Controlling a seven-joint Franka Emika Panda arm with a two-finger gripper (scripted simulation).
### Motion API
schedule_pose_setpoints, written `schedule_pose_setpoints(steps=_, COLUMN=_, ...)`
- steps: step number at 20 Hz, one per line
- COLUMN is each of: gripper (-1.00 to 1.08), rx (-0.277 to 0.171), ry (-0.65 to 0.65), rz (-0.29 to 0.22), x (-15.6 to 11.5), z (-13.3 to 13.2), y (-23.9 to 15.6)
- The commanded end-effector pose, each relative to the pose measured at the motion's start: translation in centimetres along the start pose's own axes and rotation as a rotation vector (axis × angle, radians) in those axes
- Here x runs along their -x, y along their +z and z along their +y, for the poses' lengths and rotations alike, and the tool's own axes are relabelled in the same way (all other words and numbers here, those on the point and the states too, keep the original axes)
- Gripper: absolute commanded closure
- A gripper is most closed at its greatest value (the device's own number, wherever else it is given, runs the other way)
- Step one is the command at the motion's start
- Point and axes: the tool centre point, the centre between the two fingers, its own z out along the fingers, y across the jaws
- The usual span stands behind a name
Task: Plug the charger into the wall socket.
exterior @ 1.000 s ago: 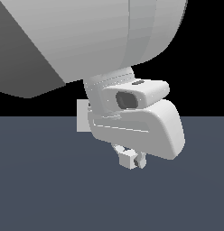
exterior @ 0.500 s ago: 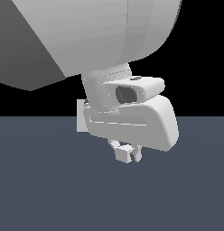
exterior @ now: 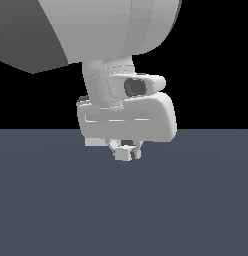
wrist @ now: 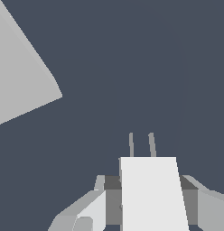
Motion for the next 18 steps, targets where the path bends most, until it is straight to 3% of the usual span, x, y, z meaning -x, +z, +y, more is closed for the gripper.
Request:
schedule_pose_setpoints(steps=1, gripper=1.08, rx=-0.030, ry=-0.077, rz=0.003, x=-0.4, z=-1.2, y=-0.9)
schedule_pose_setpoints(steps=9, gripper=1.08, rx=-0.118, ry=-0.302, rz=0.004, x=-0.6, z=-4.5, y=-3.6)
schedule_pose_setpoints(steps=18, gripper=1.08, rx=-0.172, ry=-0.436, rz=-0.001, x=-0.2, z=-6.4, y=-5.3)
